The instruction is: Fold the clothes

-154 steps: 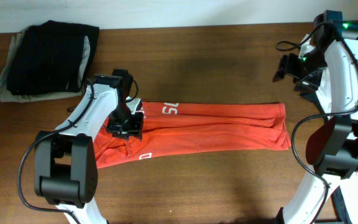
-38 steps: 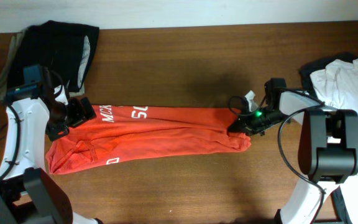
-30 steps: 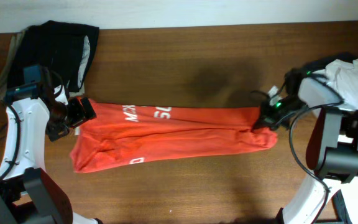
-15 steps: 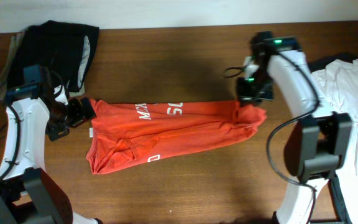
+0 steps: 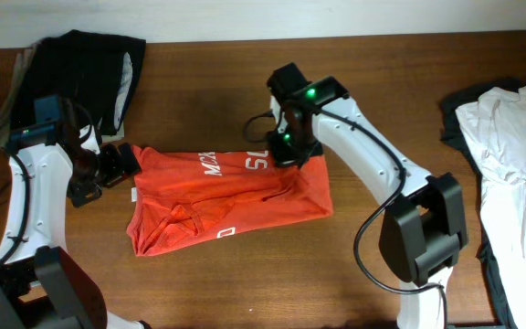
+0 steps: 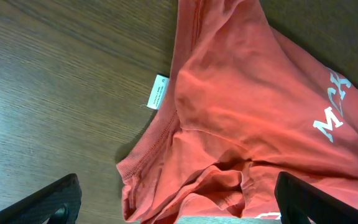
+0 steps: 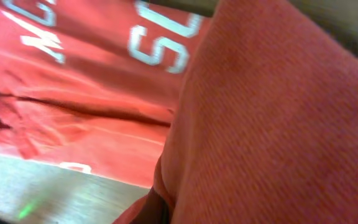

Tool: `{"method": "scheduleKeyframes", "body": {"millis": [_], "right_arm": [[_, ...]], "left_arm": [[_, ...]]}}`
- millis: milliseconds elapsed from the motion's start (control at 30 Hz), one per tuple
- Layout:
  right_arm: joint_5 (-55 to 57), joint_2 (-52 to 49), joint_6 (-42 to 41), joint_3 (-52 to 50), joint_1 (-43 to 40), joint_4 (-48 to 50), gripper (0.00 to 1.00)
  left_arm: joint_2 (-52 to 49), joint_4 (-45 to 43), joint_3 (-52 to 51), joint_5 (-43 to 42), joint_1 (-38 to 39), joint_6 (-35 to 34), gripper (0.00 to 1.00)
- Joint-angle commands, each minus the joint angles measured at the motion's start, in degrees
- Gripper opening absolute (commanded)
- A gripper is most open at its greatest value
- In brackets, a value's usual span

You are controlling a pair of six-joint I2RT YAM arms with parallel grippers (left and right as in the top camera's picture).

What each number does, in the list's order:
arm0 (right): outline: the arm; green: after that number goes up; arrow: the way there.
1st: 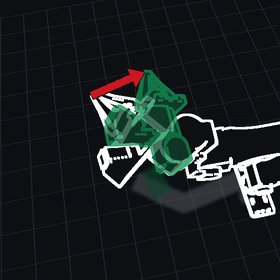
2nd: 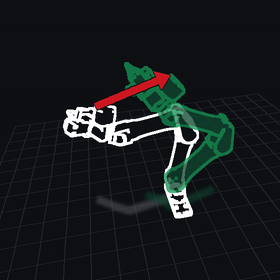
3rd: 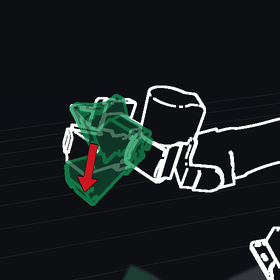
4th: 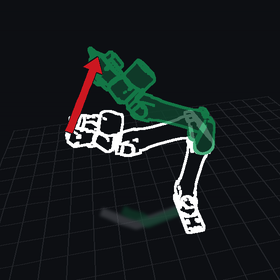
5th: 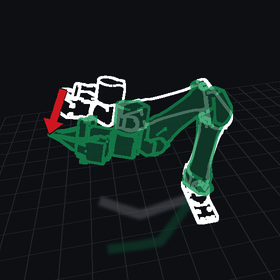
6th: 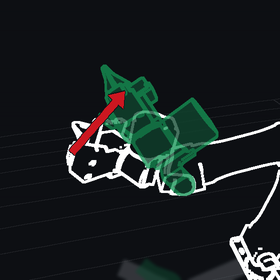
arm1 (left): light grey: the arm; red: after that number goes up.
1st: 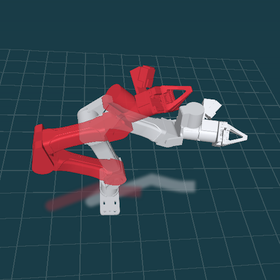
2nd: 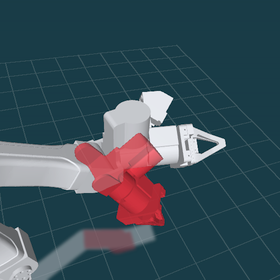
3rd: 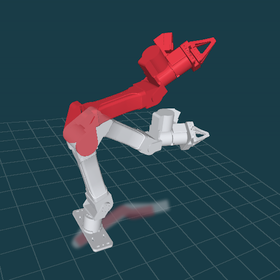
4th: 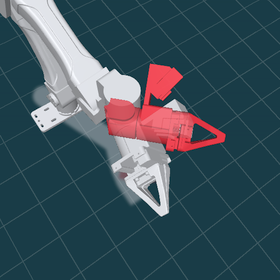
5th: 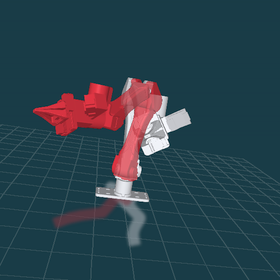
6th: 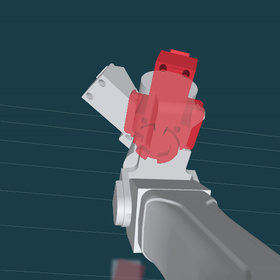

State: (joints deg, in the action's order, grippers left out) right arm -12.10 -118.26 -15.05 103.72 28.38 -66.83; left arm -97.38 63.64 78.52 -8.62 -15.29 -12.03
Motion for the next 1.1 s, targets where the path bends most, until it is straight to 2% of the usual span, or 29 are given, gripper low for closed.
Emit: {"method": "scheduleKeyframes", "body": {"millis": [0,100,167,233,300,667,733,833,1067], "right_arm": [[-1.66,-0.35,-2.56,1.07,2.19,2.23,0.04],[-1.66,-0.52,-3.32,1.07,3.54,3.91,0.14],[-2.14,-0.63,-3.48,1.07,4.07,4.52,0.34],[-2.73,-0.79,-3.48,1.07,4.63,4.94,0.61],[-2.73,-0.87,-3.48,1.07,5.07,5.33,0.69],[-2.51,-1.18,-1.84,2.86,-1.79,4.02,0.69],[-2.29,-1.18,-0.46,1.60,-1.88,3.43,0.60],[-3.17,-1.44,-0.44,-1.60,-1.25,4.15,0.53],[-7.43,-1.51,-0.46,-9.99,2.01,9.38,0.57]], "left_arm": [[0.11,0.04,0.28,-0.63,-0.24,-0.15,0.99],[0.11,0.07,0.28,-0.66,-0.24,-0.15,0.99],[0.11,0.07,0.28,-0.63,-0.24,-0.15,0.99],[0.11,0.07,0.28,-0.63,-0.24,-0.15,0.99],[0.11,0.07,0.28,-0.63,-0.24,-0.15,0.99],[0.11,0.07,0.28,-0.66,-0.24,-0.15,0.99],[0.11,0.07,0.28,-0.68,-0.20,-0.17,0.99],[0.11,0.07,0.28,-1.09,-0.09,-0.15,0.99],[0.11,0.07,0.28,-1.09,0.17,-0.15,0.99]]}}
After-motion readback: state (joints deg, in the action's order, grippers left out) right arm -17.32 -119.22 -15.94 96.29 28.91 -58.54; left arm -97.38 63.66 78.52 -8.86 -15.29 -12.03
